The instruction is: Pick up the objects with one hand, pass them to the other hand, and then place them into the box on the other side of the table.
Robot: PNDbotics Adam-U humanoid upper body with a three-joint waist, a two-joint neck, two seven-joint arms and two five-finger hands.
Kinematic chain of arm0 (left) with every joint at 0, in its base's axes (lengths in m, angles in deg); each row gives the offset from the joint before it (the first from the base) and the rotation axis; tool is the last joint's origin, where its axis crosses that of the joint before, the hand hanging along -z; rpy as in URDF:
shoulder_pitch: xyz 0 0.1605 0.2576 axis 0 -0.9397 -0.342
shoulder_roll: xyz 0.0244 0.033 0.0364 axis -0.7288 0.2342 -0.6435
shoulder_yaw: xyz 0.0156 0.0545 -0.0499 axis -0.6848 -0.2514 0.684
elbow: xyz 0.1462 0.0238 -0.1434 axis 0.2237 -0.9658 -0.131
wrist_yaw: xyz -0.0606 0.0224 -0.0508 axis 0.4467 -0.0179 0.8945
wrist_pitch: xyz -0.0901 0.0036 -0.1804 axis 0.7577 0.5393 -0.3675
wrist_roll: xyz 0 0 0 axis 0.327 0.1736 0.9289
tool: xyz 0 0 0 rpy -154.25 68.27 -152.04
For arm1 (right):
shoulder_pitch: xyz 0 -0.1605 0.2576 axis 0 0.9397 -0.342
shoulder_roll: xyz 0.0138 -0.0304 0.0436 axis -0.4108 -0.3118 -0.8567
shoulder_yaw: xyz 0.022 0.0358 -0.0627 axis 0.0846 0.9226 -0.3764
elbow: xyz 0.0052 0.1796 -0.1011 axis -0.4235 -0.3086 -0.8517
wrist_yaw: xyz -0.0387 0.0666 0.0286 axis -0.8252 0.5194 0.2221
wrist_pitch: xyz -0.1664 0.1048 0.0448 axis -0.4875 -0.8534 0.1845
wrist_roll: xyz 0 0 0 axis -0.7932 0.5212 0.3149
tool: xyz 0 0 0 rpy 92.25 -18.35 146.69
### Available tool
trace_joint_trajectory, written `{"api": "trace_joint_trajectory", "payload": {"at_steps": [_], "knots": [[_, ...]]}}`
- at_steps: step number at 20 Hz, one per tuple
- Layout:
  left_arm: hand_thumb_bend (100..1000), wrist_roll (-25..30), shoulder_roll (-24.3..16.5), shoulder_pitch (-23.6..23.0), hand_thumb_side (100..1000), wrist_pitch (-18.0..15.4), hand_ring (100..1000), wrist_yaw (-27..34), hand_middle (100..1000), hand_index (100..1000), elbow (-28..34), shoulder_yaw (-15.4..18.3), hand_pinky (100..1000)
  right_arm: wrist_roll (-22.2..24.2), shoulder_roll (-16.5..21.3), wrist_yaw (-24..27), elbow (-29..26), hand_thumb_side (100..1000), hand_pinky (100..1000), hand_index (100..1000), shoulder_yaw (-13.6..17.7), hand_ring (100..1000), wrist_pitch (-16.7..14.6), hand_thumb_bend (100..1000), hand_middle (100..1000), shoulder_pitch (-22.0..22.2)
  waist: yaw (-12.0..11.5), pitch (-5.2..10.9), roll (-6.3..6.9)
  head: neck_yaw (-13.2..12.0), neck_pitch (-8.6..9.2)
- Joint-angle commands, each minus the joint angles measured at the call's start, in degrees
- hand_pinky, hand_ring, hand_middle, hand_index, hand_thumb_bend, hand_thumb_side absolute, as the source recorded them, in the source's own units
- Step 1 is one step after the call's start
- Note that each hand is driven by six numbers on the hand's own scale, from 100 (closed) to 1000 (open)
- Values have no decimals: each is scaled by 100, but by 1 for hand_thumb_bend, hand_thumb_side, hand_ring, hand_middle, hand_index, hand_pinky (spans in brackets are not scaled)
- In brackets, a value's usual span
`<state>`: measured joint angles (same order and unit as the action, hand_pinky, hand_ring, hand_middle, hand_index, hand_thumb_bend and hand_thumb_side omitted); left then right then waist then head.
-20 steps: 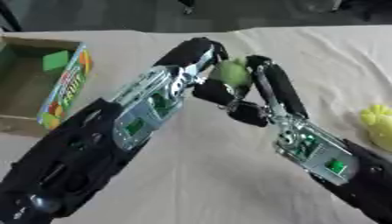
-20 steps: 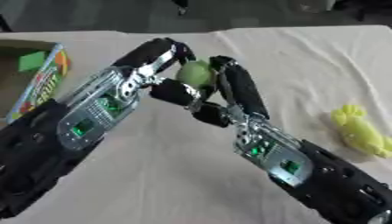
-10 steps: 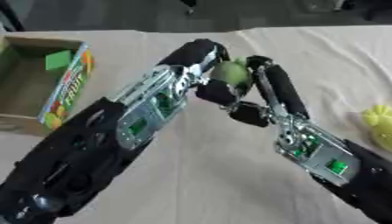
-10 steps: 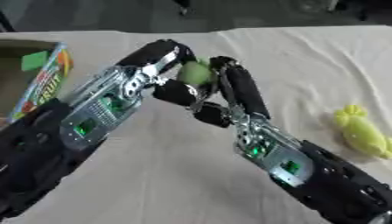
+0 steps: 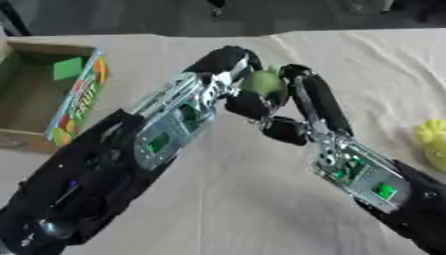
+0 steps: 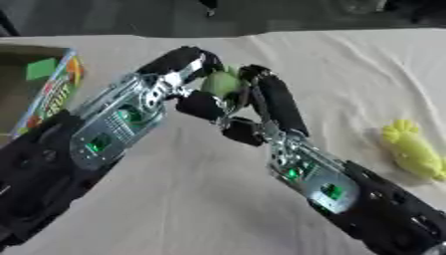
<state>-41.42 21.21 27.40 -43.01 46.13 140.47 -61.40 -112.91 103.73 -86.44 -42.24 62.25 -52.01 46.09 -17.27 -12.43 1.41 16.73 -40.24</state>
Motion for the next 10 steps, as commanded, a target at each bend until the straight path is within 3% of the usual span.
{"api": "trace_joint_trajectory", "payload": {"at_steps": [1, 10], "knots": [[100, 13, -171, 79, 234, 38, 769, 24, 588, 510, 1, 7, 807, -2011, 138, -86, -137, 100, 695, 513, 125, 462, 1960, 100, 396, -58, -9, 102, -2, -17, -28], [100, 18, -204, 106, 225, -26, 750, 15, 564, 405, 103, -3, 782, -2011, 157, -133, -137, 100, 734, 638, 240, 559, 1960, 100, 520, 8, -20, 95, 6, -27, -26]]}}
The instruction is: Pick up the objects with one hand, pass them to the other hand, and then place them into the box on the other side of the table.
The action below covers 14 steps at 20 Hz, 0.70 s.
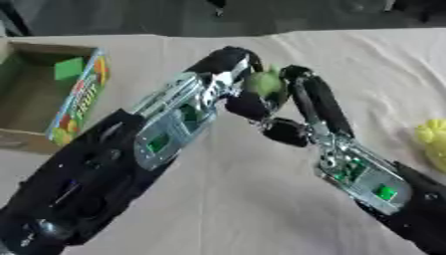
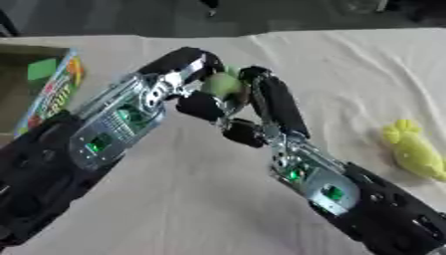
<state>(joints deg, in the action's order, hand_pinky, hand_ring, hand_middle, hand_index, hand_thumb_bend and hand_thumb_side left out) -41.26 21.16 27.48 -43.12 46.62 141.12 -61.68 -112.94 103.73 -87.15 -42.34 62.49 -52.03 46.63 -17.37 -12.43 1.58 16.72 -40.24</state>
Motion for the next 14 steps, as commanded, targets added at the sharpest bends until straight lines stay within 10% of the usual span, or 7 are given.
{"api": "trace_joint_trajectory", "payload": {"at_steps": [1, 14], "knots": [[100, 3, -204, 102, 226, -22, 748, -43, 562, 398, 50, 24, 781, -2008, 160, -56, -127, 100, 739, 659, 231, 578, 1963, 100, 542, -35, -11, 95, -12, -28, -25], [100, 198, -408, 235, 226, 30, 746, -102, 561, 366, 513, -55, 776, -2008, 272, 300, -127, 109, 825, 861, 256, 784, 1963, 100, 837, 215, -22, 95, 0, -30, -101]]}}
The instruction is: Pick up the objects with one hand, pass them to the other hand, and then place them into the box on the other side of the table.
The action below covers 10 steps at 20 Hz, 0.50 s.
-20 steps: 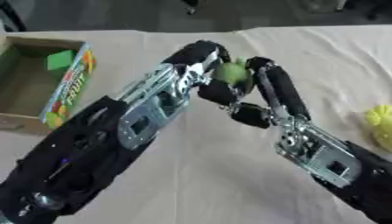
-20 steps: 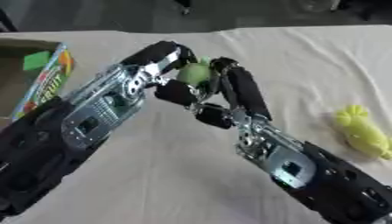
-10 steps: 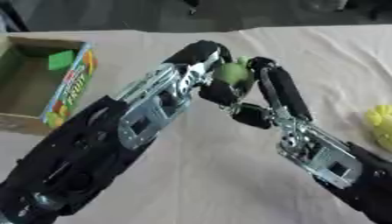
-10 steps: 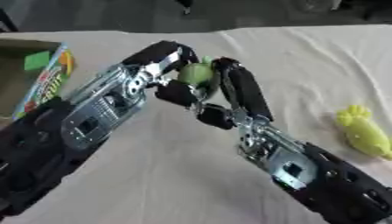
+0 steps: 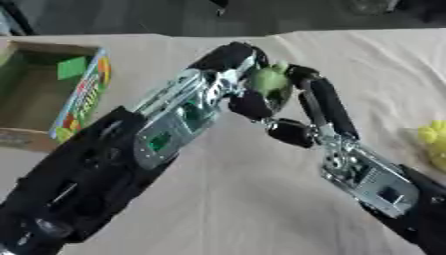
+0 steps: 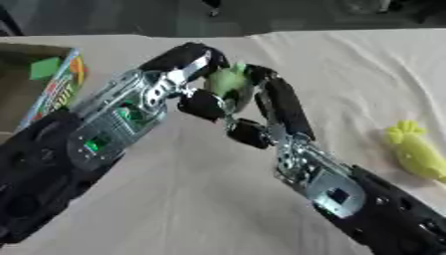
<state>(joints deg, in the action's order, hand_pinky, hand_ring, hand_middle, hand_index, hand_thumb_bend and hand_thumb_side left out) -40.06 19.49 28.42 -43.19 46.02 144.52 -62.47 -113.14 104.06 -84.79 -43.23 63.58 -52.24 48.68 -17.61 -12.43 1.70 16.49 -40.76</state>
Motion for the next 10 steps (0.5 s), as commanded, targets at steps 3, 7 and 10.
{"api": "trace_joint_trajectory", "payload": {"at_steps": [3, 7, 10], "knots": [[100, 122, -318, 172, 229, 105, 744, -47, 561, 362, 304, 22, 774, -1988, 260, 91, -38, 164, 831, 880, 154, 800, 1983, 100, 863, 58, 1, 98, -4, -12, -113], [100, 185, -421, 193, 229, 186, 743, -12, 559, 355, 423, 6, 772, -1988, 290, 88, -38, 191, 831, 889, 228, 801, 1983, 100, 868, 66, 0, 94, 14, 14, -137], [100, 249, -502, 199, 231, 223, 742, 24, 558, 353, 535, -8, 772, -1988, 293, 68, -38, 200, 831, 891, 278, 803, 1983, 100, 870, 78, 3, 89, 23, 22, -146]]}}
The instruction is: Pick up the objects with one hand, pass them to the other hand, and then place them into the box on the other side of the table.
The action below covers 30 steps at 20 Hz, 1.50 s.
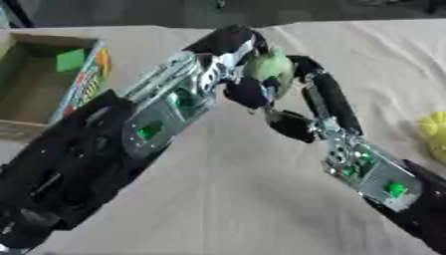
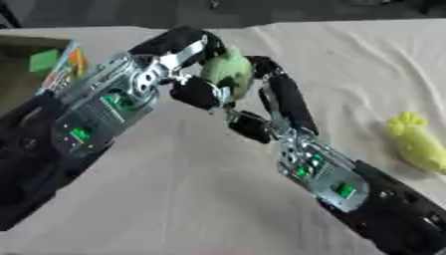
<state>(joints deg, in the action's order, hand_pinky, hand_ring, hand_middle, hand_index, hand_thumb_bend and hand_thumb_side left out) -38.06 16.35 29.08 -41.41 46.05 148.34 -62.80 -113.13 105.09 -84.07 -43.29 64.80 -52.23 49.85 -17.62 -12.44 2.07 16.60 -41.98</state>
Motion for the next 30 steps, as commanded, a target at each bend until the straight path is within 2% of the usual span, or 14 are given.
{"api": "trace_joint_trajectory", "payload": {"at_steps": [1, 4, 7, 10, 13, 16, 20, 23, 24, 25, 26, 27, 28, 30], "knots": [[100, 71, -222, 139, 232, 61, 741, 40, 557, 353, 213, 27, 771, -1988, 190, -14, -32, 201, 832, 891, 176, 804, 1983, 100, 870, -33, 6, 88, -12, 10, -27], [100, 113, -374, 163, 240, 138, 741, 127, 555, 352, 486, 78, 773, -1988, 199, -2, -32, 218, 833, 894, 210, 808, 1983, 100, 872, 23, 13, 88, -14, 3, -39], [100, 174, -746, 232, 246, 301, 740, 334, 554, 352, 1032, 235, 774, -1988, 230, 34, -32, 200, 832, 895, 254, 807, 1983, 100, 872, 101, 21, 100, -12, 8, -62], [100, 211, -1323, 225, 250, 548, 739, 584, 552, 353, 1666, 490, 776, -1988, 281, 32, -32, 165, 831, 893, 317, 804, 1983, 100, 868, 165, 22, 117, -2, 38, -47], [100, 124, -2010, 135, 255, 741, 739, 815, 551, 353, 2271, 893, 777, -1988, 305, 16, -32, 161, 829, 890, 397, 799, 1983, 100, 860, 224, 25, 134, -6, 77, -17], [100, -58, -2679, -28, 244, 882, 737, 967, 548, 351, 2609, 1316, 777, -1988, 312, -11, -32, 138, 826, 876, 501, 790, 1983, 100, 839, 302, 25, 150, -25, 74, 22], [100, -347, -3299, -341, 251, 945, 736, 1027, 544, 350, 2593, 1846, 780, -1988, 292, -62, -32, 124, 820, 857, 611, 774, 1983, 100, 821, 416, 61, 165, -70, -13, 60], [100, -572, -3594, -566, 271, 889, 734, 1045, 539, 350, 2334, 2177, 782, -1988, 258, -137, -32, 154, 816, 848, 771, 762, 1983, 100, 812, 474, 118, 176, -112, -182, 32], [100, -642, -3672, -636, 279, 861, 733, 1057, 538, 350, 2251, 2270, 782, -1988, 253, -162, -32, 208, 816, 846, 837, 756, 1983, 100, 808, 475, 136, 177, -124, -231, 21], [100, -722, -3756, -714, 279, 833, 732, 1061, 537, 350, 2156, 2369, 781, -1988, 255, -196, -32, 226, 816, 846, 926, 754, 1983, 100, 807, 466, 155, 177, -135, -277, 10], [100, -803, -3830, -789, 274, 806, 731, 1053, 536, 349, 2046, 2454, 781, -1988, 265, -235, -32, 310, 817, 849, 1019, 752, 1983, 100, 807, 451, 169, 176, -142, -316, 2], [100, -879, -3888, -860, 275, 776, 731, 1032, 536, 349, 1907, 2530, 780, -1988, 283, -271, -32, 330, 817, 850, 1114, 752, 1983, 100, 808, 428, 183, 174, -147, -351, -5], [100, -938, -3932, -928, 277, 749, 730, 1011, 535, 350, 1748, 2589, 779, -1988, 300, -300, -32, 405, 818, 855, 1201, 751, 1983, 100, 809, 403, 195, 173, -152, -378, -11], [100, -1028, -3983, -1033, 277, 678, 730, 953, 535, 350, 1414, 2671, 779, -1988, 331, -332, -32, 369, 818, 859, 1359, 750, 1983, 100, 809, 364, 223, 172, -165, -407, -16]]}}
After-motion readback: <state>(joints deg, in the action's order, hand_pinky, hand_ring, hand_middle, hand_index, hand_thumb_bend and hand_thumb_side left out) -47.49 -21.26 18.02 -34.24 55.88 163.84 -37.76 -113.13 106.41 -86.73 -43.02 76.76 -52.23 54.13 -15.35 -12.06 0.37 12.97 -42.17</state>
